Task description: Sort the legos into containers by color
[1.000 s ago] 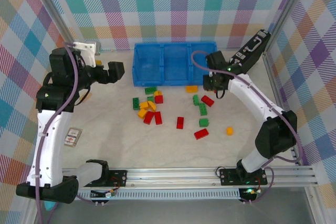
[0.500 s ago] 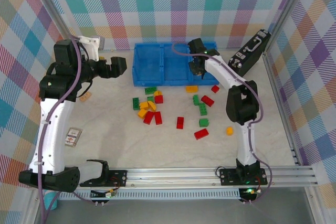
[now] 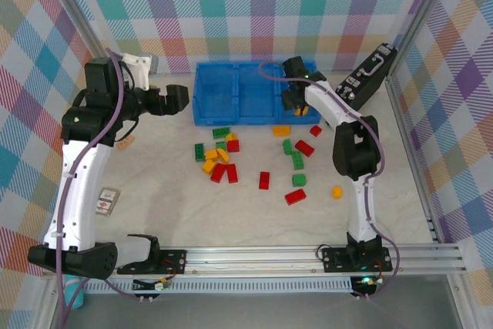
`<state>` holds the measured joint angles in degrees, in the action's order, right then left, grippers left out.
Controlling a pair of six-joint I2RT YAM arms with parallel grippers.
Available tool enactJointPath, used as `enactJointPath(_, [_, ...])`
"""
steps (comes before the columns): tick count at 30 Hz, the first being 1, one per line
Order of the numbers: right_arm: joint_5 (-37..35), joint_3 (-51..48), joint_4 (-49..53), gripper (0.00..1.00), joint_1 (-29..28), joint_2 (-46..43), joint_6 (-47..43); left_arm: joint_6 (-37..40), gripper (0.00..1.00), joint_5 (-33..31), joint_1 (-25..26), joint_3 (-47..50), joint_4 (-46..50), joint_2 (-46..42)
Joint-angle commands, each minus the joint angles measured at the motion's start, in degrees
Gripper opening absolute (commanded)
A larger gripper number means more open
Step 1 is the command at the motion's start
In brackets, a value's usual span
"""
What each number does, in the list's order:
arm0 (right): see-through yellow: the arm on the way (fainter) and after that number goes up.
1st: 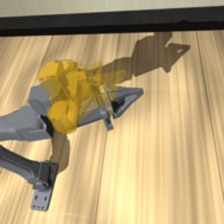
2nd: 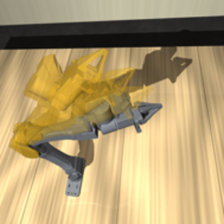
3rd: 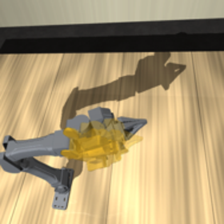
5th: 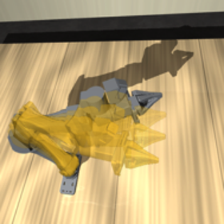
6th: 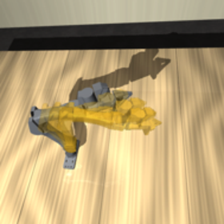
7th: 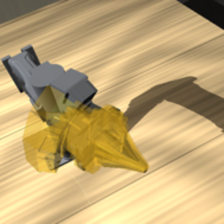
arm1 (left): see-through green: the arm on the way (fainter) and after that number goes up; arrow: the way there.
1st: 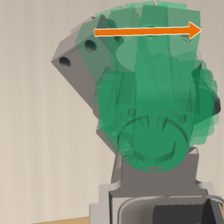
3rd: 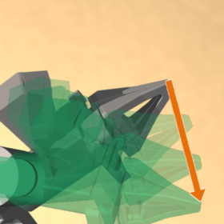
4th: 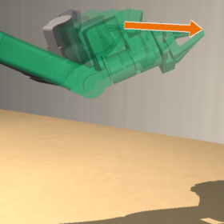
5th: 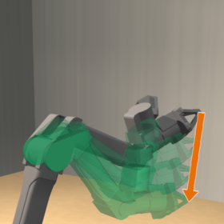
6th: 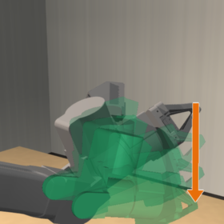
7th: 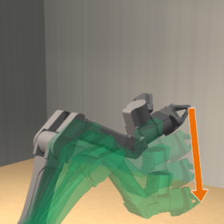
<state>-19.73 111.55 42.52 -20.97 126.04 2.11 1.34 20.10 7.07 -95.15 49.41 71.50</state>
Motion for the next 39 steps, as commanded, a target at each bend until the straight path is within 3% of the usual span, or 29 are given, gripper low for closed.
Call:
enactJointPath(1, [4.09,-3.80,-0.32,0.59,-0.64,-7.60,2.18,0.59,1.00,0.92,0.75,0.45,-0.67,-1.97])
enactJointPath(6, [10.64,-12.95,-0.14,0.58,-1.00,-16.56,5.36,0.50,1.00,0.88,0.76,1.02,-1.48,-4.19])
enactJointPath(13, [12.71,-23.49,-1.55,0.58,-2.99,-22.23,8.86,-0.17,1.00,2.53,0.75,1.89,-2.40,-6.50])
enactJointPath(23, [11.19,-25.04,-4.06,0.59,-6.66,-16.44,10.18,-0.90,1.00,3.72,0.82,1.73,-3.92,-6.88])
enactJointPath(39, [8.48,-25.19,-3.54,0.57,-7.24,-8.82,12.24,-0.92,1.00,3.68,0.89,3.31,-4.19,-6.37])
